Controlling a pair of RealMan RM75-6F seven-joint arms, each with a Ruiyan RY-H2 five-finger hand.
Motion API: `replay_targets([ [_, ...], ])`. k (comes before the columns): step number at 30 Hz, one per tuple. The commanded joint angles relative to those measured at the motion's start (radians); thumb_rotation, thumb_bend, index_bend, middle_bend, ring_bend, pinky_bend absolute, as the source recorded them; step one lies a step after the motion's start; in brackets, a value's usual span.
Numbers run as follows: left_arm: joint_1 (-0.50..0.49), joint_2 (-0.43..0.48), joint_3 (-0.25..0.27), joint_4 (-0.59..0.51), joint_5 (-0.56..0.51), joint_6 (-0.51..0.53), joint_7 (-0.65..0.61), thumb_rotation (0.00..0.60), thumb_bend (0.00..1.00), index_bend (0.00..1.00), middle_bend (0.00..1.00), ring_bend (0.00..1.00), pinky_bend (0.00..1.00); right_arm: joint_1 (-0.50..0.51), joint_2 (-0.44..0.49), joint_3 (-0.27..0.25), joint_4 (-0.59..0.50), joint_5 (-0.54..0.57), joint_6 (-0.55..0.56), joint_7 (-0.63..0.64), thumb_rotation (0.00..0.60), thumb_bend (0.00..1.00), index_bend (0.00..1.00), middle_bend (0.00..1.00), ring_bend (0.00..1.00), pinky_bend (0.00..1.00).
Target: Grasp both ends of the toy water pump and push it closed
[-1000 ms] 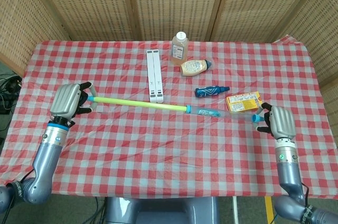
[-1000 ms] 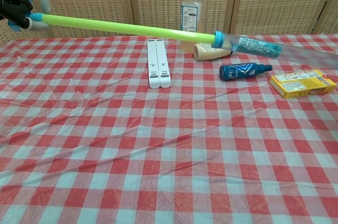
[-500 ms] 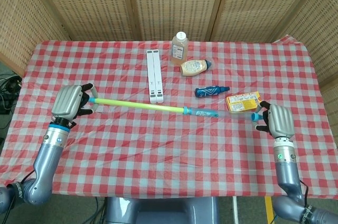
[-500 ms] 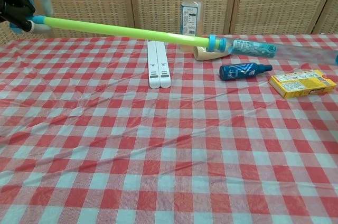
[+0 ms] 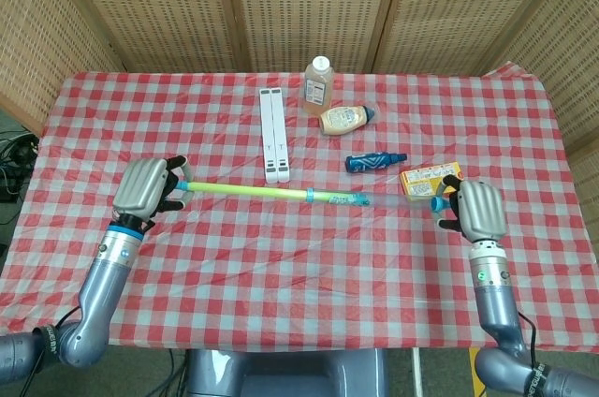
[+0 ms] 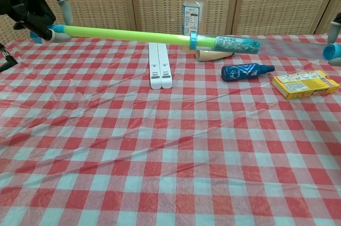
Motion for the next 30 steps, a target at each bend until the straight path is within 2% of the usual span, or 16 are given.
replay_targets([
  [1, -0.022, -0.029, -0.001, -0.001, -0.028, -0.007, 0.032, 0.600, 0.61, 0.88, 0.96, 0.90, 0.78, 0.010, -0.006, -0.008, -0.023, -0.017, 0.004, -0.023, 0.600, 0.44, 0.63, 1.00, 1.00, 0.56],
  [15, -0.053, -0.086, 0.001, 0.013, -0.060, -0.013, 0.063, 0.600, 0.61, 0.87, 0.96, 0.90, 0.78, 0.040, -0.028, -0.023, -0.041, -0.034, -0.008, -0.061, 0.600, 0.44, 0.63, 1.00, 1.00, 0.56],
  [30, -0.071, -0.118, -0.001, 0.037, -0.078, -0.038, 0.042, 0.600, 0.61, 0.87, 0.96, 0.90, 0.78, 0.091, -0.054, -0.016, -0.062, -0.005, -0.029, -0.122, 0.600, 0.44, 0.63, 1.00, 1.00, 0.56],
])
